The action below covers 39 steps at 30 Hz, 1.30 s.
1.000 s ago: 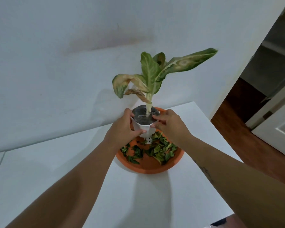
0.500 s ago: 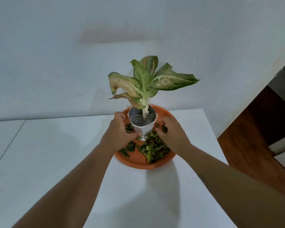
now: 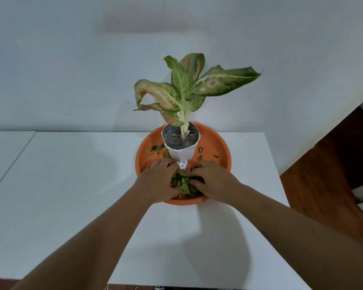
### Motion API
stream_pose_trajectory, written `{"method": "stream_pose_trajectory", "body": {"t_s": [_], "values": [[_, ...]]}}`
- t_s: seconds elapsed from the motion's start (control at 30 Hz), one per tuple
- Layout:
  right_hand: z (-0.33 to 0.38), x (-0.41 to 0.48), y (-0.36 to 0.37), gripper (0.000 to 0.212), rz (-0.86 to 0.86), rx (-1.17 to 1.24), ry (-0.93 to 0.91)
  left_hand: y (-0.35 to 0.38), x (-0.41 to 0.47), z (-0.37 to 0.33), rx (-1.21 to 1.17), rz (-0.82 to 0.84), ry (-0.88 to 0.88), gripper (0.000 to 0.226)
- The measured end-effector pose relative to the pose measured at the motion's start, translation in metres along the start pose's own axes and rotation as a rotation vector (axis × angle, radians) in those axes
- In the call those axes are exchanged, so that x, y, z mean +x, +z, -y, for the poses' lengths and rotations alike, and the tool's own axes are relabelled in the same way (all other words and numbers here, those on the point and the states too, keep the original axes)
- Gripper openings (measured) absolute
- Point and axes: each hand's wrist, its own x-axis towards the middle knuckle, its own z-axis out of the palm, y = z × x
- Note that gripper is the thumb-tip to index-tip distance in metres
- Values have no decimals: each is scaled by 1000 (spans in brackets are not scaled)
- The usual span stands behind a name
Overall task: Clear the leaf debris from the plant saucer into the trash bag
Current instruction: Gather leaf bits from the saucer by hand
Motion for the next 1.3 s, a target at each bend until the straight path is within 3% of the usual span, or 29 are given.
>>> {"method": "stream_pose_trajectory", "body": {"t_s": [0.13,0.27,0.4,0.47,0.63,0.77,0.93,1.03,1.13,1.3], "values": [[-10,7,-10,53,-36,7,73,-3,4,9,-51,-95,19,76],[-8,11,-14,68,128,-35,147,-3,8,8,-57,34,-39,88],[-5,6,-7,52,106,-1,56,-4,6,8,-78,2,22,62],[-8,9,-9,49,75,69,16,-6,6,10,-144,-17,48,58],[-13,16,-15,84,215,-38,77,-5,5,15,-122,37,91,79],[-9,11,-12,71,189,-73,24,-4,3,17,-135,59,89,59],[-5,11,-17,93,189,-109,64,-6,3,18,-88,12,115,66],[0,6,-9,74,168,-138,36,1,4,20,-177,14,94,58],[3,3,-4,54,130,16,57,4,8,21,-234,10,106,45],[10,5,-3,38,61,122,84,3,11,16,-205,-29,150,30]]}}
